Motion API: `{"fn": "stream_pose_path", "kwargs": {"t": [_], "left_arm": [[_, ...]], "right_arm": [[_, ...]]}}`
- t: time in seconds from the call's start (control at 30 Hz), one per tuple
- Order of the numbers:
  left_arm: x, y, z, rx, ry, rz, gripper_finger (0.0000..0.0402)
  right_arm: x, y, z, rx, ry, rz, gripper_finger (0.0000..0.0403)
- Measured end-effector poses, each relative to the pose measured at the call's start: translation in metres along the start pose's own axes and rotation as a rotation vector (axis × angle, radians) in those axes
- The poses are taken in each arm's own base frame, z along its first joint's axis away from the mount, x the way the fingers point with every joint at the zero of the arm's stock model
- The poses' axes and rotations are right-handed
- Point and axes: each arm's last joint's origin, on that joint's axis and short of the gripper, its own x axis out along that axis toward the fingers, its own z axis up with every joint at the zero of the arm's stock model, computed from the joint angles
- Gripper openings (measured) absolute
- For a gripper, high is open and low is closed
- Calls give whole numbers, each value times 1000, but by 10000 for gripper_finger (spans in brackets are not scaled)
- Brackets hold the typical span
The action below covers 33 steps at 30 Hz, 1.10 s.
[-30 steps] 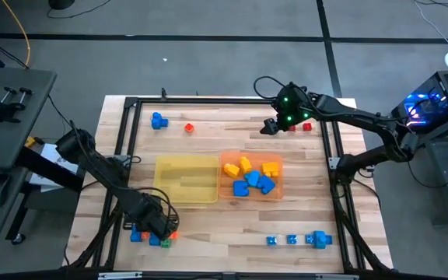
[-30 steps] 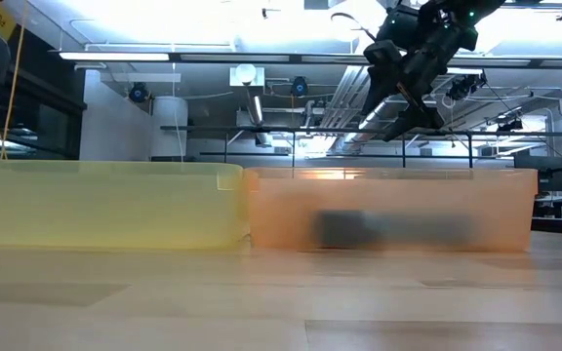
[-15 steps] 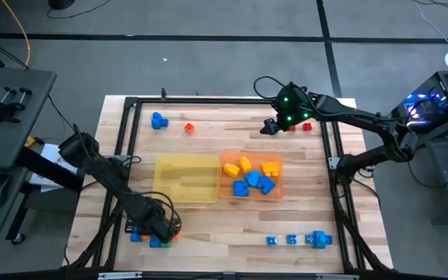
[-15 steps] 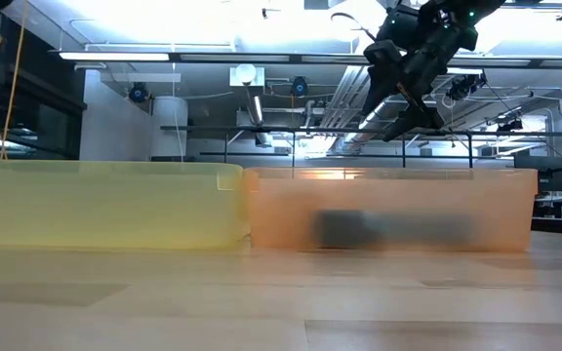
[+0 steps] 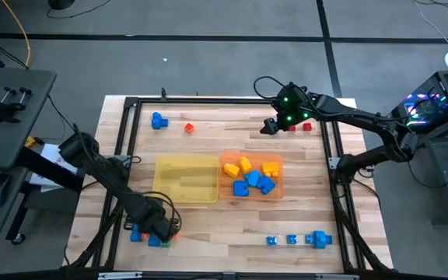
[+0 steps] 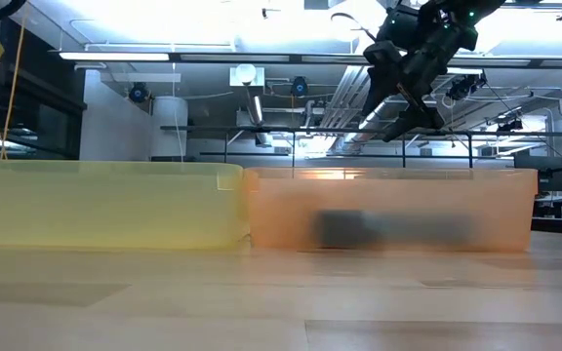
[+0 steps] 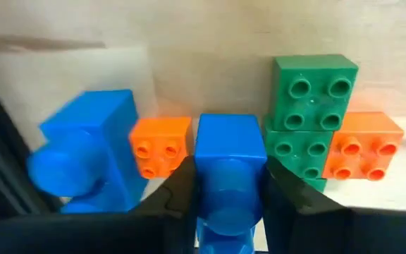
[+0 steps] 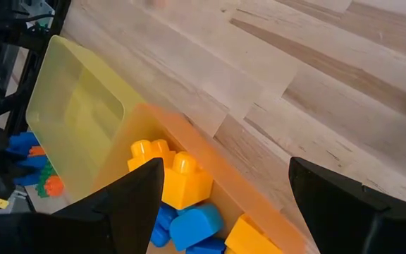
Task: Sort blocks by size
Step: Put the large blue game piece into the orange bin
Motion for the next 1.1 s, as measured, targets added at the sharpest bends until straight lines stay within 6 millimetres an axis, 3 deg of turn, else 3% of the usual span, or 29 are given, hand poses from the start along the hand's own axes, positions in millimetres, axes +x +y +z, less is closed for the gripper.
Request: {"fn": "stream_pose_path", "kwargs": {"t": [0.1,0.27,0.47,0.57,0.67,0.83,0.93,1.1], "left_arm": [[-17,10,5,27,-38,-21,72],[-66,39,25,82,-165,-160,72],[-131,67,73,189,-532,-539,72],[-156,69,102,228,-751,-635,72],[-177,52,126,348,-893,-685,72],[-197,-10,161,640,-1017,-863,72],[-194,-51,177,765,-1030,-1012,72],[-162,-102,190,912,-957,-1111,72]], "right_arm": [[0,0,0,10,0,0,300],[0,1,1,23,1,30,300],[-1,21,13,-7,-76,272,300],[-5,35,21,-10,-157,387,300],[-10,48,27,-7,-237,492,300],[-21,60,37,0,-322,646,300],[-26,63,41,1,-360,695,300],[-28,65,41,-52,-383,707,300]]}}
